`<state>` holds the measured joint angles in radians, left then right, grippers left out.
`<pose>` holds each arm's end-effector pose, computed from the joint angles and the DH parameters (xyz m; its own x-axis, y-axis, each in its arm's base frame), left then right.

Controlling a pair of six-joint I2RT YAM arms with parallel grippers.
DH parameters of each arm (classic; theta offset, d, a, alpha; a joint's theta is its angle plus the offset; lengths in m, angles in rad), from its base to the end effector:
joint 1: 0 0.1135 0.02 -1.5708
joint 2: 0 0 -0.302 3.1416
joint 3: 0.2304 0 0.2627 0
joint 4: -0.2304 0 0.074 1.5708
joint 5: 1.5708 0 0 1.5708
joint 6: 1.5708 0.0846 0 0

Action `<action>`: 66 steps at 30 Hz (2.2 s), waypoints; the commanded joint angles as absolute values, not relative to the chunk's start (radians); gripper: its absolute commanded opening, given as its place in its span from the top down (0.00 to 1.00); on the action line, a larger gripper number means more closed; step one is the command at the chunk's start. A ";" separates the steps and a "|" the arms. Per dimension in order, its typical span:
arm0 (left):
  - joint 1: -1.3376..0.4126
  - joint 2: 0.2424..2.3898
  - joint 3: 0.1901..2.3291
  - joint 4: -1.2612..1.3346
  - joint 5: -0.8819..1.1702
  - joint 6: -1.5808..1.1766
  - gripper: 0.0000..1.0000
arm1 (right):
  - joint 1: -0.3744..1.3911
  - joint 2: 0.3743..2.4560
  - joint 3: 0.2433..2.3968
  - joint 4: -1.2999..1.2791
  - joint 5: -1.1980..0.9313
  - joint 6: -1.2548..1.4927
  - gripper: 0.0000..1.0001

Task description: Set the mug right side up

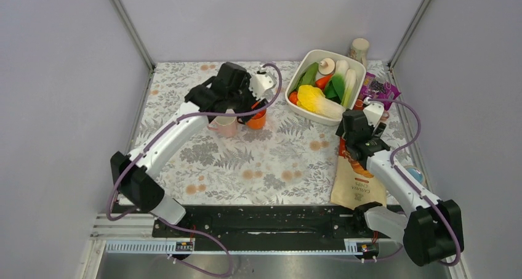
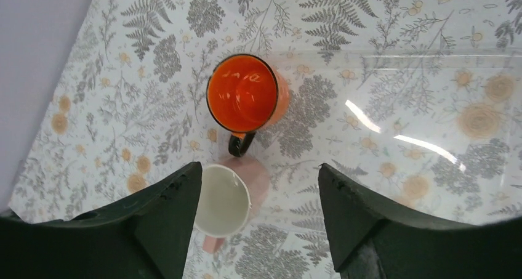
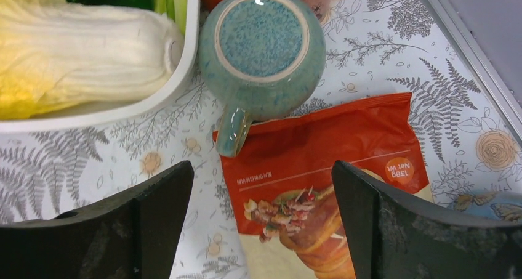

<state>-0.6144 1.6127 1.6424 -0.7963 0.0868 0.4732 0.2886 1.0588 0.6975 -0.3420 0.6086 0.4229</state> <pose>0.3230 -0.2369 0.3730 -0.2195 0.7105 -0.6685 0.8149 0.5103 0.2747 0.2456 0.0225 0.2497 -0.4896 0.2059 -0.8473 0.4227 0.9059 -0.0242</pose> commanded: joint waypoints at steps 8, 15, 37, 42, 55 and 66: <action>-0.615 1.314 1.243 -0.460 0.142 0.273 0.25 | 0.259 1.261 0.706 -0.192 0.761 0.795 0.22; -0.598 1.206 1.142 -0.401 0.178 0.293 0.22 | 0.220 1.399 0.769 -0.199 0.634 0.852 0.28; -0.557 1.149 1.123 -0.420 0.297 0.287 0.21 | 0.133 1.410 0.722 -0.176 0.554 0.827 1.00; -0.556 1.188 1.152 -0.440 0.327 0.266 0.21 | 0.132 1.286 0.701 -0.176 0.495 0.708 1.00; -0.577 1.297 1.165 -0.373 0.541 0.022 0.22 | 0.132 0.953 0.554 -0.124 0.238 0.624 1.00; -0.627 1.456 1.129 -0.162 0.660 -0.273 0.20 | 0.132 0.833 0.511 -0.106 -0.032 0.722 1.00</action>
<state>-0.6144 1.4322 1.1339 -0.3614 0.5560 -0.0914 0.1345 0.9169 0.5091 -0.2398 0.1127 0.6621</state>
